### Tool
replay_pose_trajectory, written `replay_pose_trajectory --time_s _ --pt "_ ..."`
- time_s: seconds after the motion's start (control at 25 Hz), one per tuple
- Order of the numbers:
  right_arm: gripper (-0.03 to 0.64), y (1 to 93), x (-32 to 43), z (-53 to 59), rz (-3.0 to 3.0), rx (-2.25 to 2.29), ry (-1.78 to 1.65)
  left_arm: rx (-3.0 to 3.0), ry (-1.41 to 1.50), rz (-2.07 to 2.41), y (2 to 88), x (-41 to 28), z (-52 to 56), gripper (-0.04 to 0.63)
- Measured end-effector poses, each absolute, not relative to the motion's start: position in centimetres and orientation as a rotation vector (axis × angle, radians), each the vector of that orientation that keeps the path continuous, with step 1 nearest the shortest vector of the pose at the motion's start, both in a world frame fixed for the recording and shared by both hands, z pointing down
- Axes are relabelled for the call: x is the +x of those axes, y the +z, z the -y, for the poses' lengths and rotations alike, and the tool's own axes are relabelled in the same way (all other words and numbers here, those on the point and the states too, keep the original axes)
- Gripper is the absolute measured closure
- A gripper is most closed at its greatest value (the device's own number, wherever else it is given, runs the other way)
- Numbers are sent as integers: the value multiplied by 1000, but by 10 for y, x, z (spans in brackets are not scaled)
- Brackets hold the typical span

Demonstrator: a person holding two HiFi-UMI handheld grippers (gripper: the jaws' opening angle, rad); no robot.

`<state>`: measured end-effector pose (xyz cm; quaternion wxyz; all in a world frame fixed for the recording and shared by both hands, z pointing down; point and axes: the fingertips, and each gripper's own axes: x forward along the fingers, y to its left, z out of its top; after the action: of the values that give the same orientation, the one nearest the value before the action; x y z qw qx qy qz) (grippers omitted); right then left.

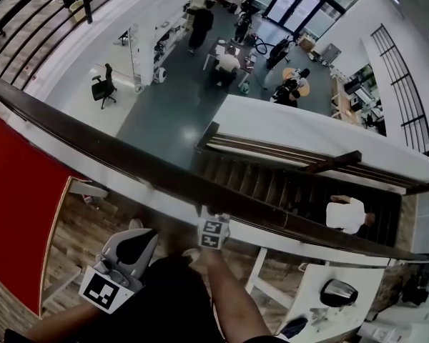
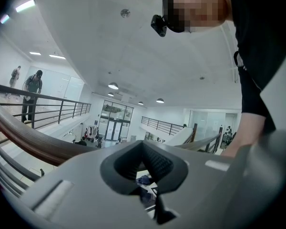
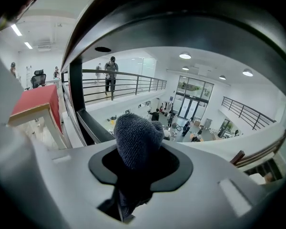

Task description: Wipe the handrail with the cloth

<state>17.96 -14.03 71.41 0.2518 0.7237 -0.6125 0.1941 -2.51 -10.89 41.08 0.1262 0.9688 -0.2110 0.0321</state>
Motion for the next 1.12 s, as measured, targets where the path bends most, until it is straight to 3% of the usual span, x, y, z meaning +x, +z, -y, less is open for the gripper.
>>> replay_pose_trajectory --time_s 1.12 --pt "492 717 248 89 1644 1965 550 2813 88 577 413 38 62 595"
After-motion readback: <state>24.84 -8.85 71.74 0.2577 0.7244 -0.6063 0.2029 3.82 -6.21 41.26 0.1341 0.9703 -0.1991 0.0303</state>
